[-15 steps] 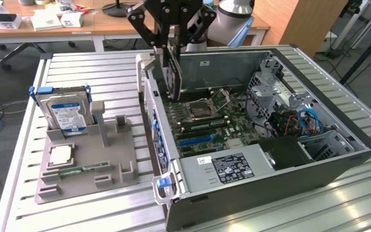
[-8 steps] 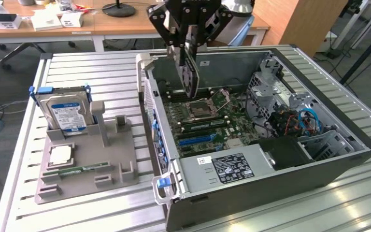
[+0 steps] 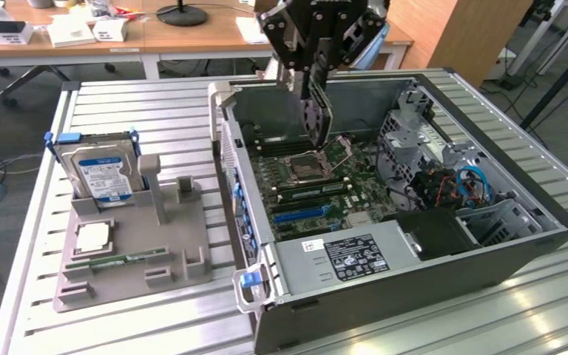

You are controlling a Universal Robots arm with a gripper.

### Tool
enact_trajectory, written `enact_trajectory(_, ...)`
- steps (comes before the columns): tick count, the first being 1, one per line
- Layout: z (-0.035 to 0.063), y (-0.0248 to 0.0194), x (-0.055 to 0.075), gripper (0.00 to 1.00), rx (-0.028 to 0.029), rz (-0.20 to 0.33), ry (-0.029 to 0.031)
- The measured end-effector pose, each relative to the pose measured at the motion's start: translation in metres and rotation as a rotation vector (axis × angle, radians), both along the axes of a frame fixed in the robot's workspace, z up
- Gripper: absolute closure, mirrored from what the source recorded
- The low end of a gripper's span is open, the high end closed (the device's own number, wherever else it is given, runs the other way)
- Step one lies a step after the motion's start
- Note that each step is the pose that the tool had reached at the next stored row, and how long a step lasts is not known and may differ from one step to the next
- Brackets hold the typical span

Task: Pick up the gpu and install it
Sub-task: 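Pick up the gpu and move the gpu toward the slot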

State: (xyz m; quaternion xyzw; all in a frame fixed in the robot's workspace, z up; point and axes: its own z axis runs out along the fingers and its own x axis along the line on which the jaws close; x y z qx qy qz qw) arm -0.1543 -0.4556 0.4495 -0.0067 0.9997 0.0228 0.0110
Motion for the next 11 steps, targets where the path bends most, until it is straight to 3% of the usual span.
enact_trajectory(11,0.0000,0.0000,0.048,0.74,0.0001,0.000,0.0000)
